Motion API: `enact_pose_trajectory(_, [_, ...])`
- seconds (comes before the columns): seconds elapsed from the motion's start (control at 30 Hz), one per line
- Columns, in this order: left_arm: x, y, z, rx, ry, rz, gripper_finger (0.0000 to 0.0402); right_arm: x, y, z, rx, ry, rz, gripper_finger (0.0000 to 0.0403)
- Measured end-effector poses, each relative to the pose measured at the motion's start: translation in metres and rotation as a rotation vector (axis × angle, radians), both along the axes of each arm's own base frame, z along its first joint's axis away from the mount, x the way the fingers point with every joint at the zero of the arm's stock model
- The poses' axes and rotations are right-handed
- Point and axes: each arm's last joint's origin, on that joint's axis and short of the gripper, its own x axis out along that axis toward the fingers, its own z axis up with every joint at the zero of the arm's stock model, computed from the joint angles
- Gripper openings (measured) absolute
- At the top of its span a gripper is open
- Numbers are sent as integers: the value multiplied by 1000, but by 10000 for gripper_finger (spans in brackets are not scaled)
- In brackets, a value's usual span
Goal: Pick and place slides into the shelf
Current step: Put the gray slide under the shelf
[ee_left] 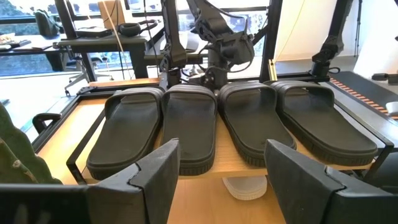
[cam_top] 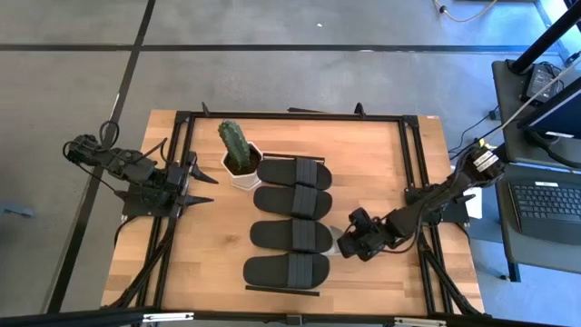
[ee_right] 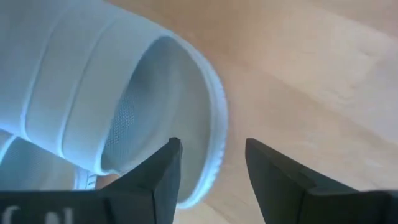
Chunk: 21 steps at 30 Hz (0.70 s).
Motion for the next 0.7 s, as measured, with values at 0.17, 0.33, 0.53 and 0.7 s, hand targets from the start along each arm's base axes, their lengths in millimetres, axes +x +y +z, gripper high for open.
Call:
enact_pose_trajectory(0.17, [0,0,0,1,2,0,225,-17,-3,8,-30,67,-26,178])
enact_pose_trajectory(0.33, [0,0,0,1,3,0,225,-28,-8,6,-77,151,-74,178])
enact_pose_trajectory(0.53, [0,0,0,1,3,0,225,-20,-2,1,-68,112,-21,178])
enact_pose_trajectory(0.7, [0,0,0,1,3,0,225,-15,1,-1,-69,71,-11,178])
